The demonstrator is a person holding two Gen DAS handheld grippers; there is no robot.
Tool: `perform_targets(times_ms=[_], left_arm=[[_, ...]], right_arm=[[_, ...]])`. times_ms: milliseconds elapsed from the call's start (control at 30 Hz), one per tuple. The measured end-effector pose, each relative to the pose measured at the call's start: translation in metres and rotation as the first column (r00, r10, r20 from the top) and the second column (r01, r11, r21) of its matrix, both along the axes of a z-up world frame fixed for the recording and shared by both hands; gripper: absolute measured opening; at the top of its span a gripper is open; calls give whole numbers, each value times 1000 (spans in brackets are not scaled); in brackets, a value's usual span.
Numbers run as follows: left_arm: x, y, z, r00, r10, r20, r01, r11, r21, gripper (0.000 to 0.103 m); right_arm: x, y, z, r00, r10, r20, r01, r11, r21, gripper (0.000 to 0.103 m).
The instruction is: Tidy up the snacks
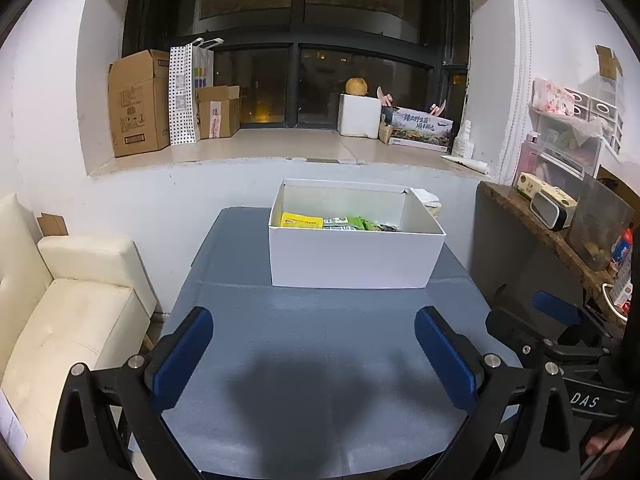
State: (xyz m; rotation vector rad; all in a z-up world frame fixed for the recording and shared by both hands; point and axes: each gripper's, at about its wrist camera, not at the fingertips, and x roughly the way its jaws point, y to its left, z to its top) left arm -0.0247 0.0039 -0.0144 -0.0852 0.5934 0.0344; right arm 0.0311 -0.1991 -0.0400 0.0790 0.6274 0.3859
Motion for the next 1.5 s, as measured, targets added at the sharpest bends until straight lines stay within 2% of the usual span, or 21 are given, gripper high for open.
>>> perform_targets(times_ms=[500, 1500], left_arm=[[-1, 4, -2, 1000, -2, -15, 2, 1000, -25, 103], [0, 5, -7, 1000, -10, -30, 9, 1000, -30, 103]], right_arm=[[-8, -1, 4, 1000, -2, 9, 3, 1000, -23, 103], [-16, -1, 11, 999, 30, 23, -30, 1000, 3, 103]])
